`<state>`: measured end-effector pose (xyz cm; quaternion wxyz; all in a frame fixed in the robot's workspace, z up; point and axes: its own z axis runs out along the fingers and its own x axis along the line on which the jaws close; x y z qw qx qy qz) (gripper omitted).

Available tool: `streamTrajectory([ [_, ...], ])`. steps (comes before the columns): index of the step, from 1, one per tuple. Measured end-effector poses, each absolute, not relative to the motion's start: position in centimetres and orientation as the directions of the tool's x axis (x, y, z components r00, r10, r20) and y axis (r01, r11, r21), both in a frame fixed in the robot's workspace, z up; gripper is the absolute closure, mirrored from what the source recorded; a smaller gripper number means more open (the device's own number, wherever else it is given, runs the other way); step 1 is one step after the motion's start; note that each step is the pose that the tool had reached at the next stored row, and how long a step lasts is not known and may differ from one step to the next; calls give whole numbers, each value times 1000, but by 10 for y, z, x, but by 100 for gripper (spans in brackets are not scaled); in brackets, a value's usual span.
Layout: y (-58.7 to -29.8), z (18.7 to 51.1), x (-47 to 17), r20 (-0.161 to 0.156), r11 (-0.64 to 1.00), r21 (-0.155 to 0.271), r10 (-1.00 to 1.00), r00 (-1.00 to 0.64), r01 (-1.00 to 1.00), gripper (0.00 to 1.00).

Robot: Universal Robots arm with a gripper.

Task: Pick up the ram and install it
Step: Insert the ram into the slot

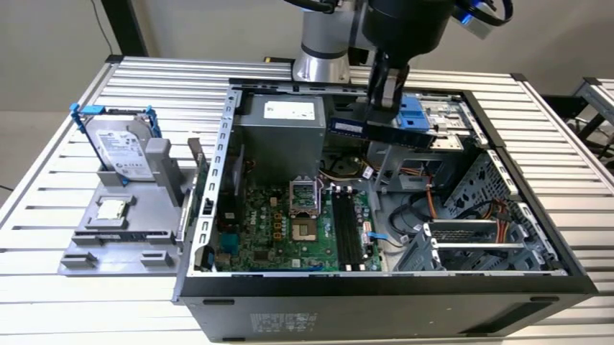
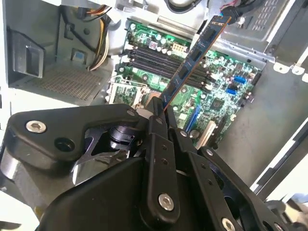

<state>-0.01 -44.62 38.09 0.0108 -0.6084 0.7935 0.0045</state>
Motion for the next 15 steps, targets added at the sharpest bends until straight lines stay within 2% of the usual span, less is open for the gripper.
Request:
streamTrajectory([
  [15, -446, 381, 0, -23, 453, -6, -891, -453, -892, 100],
])
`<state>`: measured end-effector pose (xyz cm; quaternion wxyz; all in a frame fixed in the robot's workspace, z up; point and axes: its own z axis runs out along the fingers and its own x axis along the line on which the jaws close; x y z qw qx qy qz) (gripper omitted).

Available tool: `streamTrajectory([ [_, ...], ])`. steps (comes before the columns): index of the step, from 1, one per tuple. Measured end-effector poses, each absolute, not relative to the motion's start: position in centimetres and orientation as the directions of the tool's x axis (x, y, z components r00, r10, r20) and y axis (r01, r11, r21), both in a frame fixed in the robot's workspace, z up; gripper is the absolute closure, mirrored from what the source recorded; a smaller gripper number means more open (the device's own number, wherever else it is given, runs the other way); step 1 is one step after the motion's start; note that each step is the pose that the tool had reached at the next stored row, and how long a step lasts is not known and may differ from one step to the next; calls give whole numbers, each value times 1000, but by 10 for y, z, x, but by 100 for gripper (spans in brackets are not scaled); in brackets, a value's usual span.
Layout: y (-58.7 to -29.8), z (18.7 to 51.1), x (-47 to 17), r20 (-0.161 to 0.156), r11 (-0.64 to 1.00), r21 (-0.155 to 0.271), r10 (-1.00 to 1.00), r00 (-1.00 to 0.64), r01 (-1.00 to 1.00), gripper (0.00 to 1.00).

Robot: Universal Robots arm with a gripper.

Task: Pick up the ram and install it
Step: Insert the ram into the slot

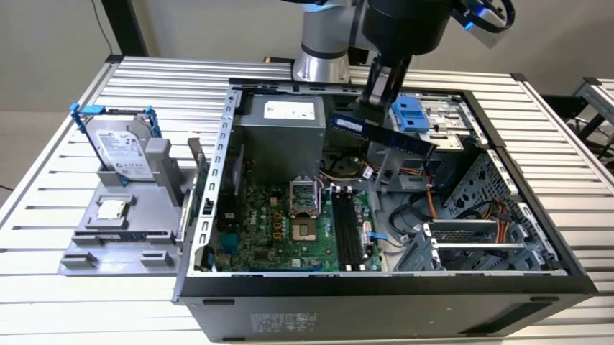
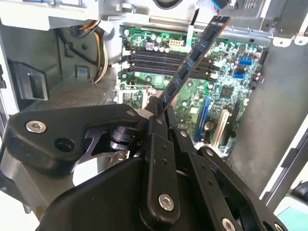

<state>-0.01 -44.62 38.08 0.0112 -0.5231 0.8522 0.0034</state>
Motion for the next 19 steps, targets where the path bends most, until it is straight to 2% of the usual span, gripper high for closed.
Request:
streamTrajectory([
  [19, -446, 381, 0, -23, 692, -6, -722, -692, -722, 100],
])
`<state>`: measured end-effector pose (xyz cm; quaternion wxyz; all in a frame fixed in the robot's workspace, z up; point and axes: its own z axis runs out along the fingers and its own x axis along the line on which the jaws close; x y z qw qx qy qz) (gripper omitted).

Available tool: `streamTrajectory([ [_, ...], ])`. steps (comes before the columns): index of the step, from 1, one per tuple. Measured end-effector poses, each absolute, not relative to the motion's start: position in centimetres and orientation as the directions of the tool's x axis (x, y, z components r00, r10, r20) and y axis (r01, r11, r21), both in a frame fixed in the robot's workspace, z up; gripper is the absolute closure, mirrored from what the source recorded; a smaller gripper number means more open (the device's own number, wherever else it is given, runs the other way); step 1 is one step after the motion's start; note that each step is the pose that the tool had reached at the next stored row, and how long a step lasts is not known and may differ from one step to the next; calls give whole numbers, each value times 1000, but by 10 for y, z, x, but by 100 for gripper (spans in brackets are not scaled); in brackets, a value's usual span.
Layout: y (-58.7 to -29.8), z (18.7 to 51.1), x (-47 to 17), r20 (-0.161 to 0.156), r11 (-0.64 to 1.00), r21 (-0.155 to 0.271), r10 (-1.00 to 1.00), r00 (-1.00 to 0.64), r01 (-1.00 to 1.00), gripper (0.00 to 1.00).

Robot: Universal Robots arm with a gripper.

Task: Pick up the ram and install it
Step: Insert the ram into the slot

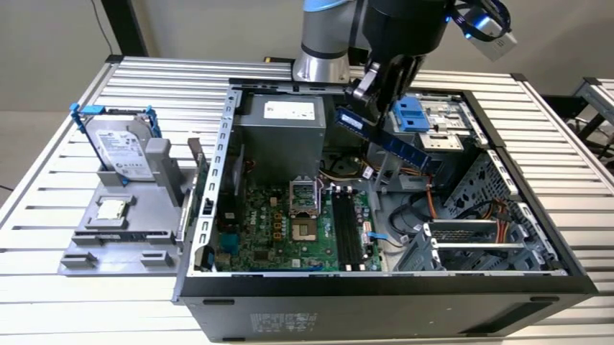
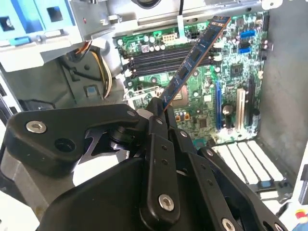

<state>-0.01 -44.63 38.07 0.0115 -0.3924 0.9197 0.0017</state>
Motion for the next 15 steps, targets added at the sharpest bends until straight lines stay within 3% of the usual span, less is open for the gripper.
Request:
streamTrajectory([
  [15, -446, 380, 0, -23, 853, -6, -523, -852, -523, 100],
])
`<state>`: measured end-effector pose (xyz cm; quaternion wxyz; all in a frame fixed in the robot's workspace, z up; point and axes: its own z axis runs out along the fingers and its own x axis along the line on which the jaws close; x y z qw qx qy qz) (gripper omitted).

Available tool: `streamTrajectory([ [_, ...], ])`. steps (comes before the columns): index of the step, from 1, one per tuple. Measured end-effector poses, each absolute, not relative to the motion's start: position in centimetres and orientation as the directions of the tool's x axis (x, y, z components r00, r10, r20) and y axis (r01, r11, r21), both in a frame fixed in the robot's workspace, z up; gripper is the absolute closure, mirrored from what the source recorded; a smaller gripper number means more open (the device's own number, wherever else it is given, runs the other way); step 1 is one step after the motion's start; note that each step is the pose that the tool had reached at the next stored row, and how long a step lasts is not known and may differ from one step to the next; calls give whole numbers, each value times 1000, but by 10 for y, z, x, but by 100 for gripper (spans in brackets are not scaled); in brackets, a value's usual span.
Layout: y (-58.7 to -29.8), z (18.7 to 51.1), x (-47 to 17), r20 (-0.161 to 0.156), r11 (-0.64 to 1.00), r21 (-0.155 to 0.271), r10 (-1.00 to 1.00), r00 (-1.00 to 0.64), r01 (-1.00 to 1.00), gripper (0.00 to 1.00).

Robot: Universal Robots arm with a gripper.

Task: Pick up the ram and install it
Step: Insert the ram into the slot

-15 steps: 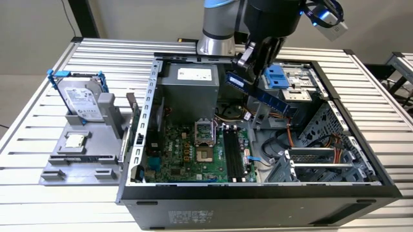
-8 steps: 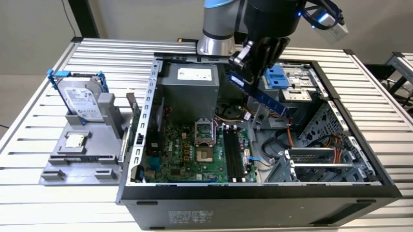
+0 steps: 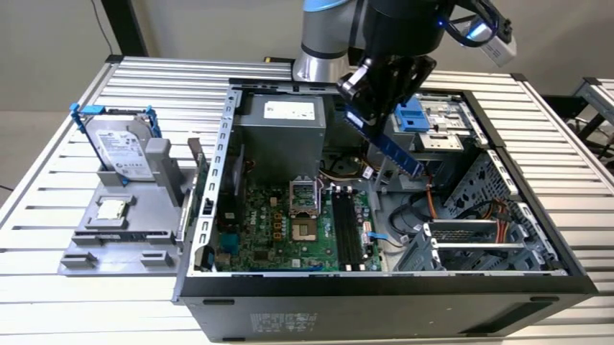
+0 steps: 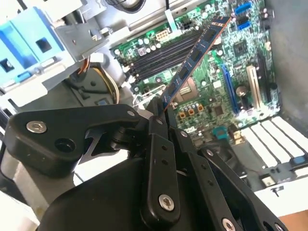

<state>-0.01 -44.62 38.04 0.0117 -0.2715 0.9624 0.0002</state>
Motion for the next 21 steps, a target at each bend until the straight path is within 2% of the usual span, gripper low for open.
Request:
streamTrajectory([
  [10, -446, 380, 0, -23, 929, -4, -370, -929, -370, 100],
  [21, -446, 380, 0, -32, 973, 24, -229, -973, -230, 100],
])
